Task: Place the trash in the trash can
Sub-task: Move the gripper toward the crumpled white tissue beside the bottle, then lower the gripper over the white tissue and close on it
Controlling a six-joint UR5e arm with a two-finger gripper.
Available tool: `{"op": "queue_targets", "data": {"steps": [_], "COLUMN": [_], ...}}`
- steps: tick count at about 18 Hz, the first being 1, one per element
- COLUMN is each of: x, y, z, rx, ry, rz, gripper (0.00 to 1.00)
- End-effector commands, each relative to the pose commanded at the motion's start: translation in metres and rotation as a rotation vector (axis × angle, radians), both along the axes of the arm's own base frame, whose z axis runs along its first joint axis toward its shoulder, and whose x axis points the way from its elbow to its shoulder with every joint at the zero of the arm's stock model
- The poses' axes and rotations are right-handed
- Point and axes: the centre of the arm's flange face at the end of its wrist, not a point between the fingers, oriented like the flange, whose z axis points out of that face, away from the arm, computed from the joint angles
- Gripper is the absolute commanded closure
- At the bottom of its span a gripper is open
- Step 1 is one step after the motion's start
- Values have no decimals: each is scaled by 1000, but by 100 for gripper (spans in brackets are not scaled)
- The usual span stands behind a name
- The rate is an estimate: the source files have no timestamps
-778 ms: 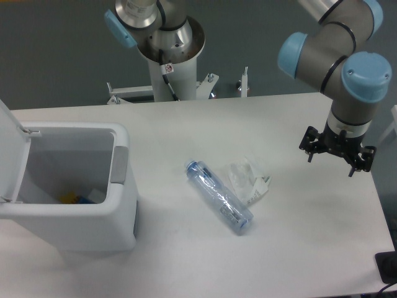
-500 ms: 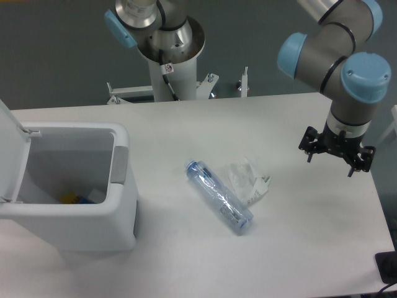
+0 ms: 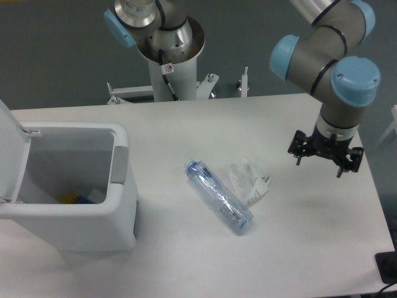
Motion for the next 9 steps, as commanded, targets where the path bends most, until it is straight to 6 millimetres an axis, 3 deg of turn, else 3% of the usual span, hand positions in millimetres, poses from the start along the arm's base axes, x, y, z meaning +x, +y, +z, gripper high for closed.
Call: {"op": "queue_targets", "data": {"steps": [5, 9], "x": [22, 48], "y": [10, 21], "z": [-32, -71], "rx": [-16, 0], "ry": [-28, 29], "rz": [-31, -63], "gripper": [0, 0]}}
